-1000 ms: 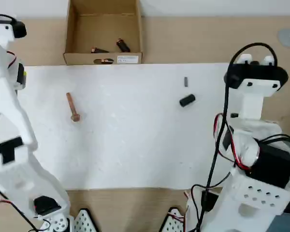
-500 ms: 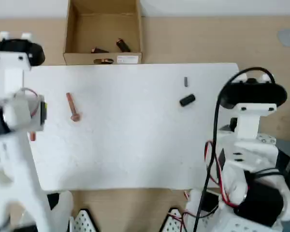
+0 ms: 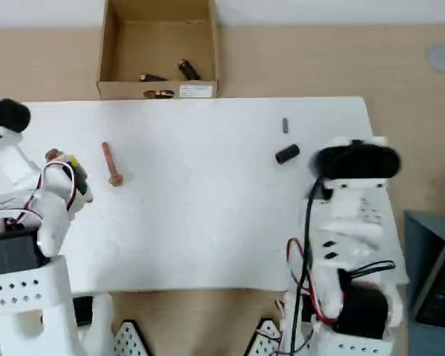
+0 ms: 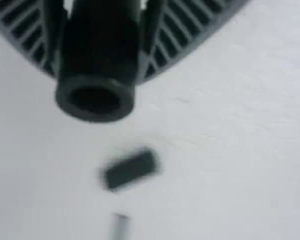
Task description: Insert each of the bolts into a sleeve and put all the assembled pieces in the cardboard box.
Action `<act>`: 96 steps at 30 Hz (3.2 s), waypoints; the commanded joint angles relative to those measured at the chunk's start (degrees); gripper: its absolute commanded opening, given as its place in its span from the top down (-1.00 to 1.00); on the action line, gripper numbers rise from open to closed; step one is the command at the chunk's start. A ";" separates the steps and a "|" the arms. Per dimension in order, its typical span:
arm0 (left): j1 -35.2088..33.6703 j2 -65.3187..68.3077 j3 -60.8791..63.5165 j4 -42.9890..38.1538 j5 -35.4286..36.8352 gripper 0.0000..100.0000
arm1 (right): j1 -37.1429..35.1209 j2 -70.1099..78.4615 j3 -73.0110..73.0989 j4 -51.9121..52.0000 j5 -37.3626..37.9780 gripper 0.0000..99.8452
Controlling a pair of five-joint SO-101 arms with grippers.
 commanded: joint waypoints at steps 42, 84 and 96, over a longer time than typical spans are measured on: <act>37.54 -43.65 17.85 -14.59 15.82 1.00 | -49.54 -25.98 16.13 -9.41 1.67 0.98; 54.77 -43.56 25.05 -5.54 1.58 1.00 | -49.54 -25.98 15.69 -12.31 9.23 0.98; 50.20 -43.56 24.62 0.09 1.41 0.67 | -49.54 -25.98 15.78 -12.31 9.23 0.98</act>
